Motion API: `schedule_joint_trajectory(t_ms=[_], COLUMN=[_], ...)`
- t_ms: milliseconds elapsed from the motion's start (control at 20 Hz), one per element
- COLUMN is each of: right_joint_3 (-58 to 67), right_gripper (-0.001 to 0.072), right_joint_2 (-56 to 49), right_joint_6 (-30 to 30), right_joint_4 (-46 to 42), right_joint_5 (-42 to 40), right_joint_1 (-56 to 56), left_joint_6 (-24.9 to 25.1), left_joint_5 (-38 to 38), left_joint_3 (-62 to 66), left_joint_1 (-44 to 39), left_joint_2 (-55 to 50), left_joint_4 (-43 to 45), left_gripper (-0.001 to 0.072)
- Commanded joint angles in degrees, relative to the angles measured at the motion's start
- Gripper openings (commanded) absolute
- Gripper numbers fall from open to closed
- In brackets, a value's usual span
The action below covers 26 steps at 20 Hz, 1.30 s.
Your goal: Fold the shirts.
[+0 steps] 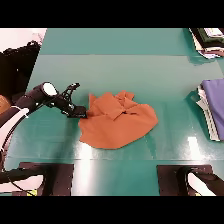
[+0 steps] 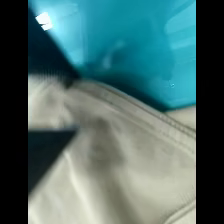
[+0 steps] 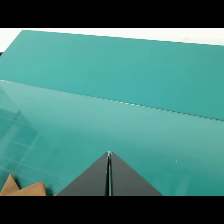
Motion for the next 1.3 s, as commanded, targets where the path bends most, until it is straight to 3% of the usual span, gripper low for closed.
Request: schedule_joint_trajectory(t_ms=[0, 150, 400, 550, 600, 650, 700, 950, 1250], right_joint_3=[0.0, 0.0, -0.7, -7.5, -10.3, -13.3, -16.0, -25.3, -25.7], right_gripper=[0.0017, 0.0017, 0.0018, 0.0029, 0.02, 0.0459, 0.0542, 0.0542, 0.053], right_joint_2=[0.0, -1.2, -10.4, -16.4, -18.4, -20.4, -22.2, -29.2, -32.5], right_joint_6=[0.0, 0.0, 0.0, 0.0, 0.0, 0.0, -0.4, -10.3, -14.1], right_joint_4=[0.0, -1.0, -2.9, -2.8, -2.2, -1.1, 1.1, 15.6, 15.3], right_joint_5=[0.1, 2.5, 17.9, 18.9, 18.9, 18.9, 18.9, 15.1, 13.5], right_joint_1=[0.0, 0.0, 0.0, 0.1, 0.3, 0.7, 1.5, 8.9, 19.1], left_joint_6=[0.0, -0.2, -0.6, -0.7, -0.9, -2.0, -2.6, -5.3, -5.6], left_joint_5=[0.2, -4.8, -6.5, -6.6, -6.6, -6.7, -6.9, -6.9, -6.9], left_joint_3=[0.6, 7.6, 23.6, 29.6, 30.4, 30.7, 30.7, 30.6, 30.6], left_joint_1=[-1.0, -1.0, -1.0, -1.0, -1.0, -1.0, -1.0, -1.0, -1.0], left_joint_2=[0.1, 0.3, 6.2, 8.9, 9.3, 9.4, 9.4, 9.2, 9.2], left_joint_4=[-0.7, 2.8, 12.2, 16.8, 17.2, 17.3, 17.3, 17.3, 17.3], left_gripper=[0.0021, 0.0024, 0.0024, 0.0024, 0.0024, 0.0024, 0.0024, 0.0024, 0.0024])
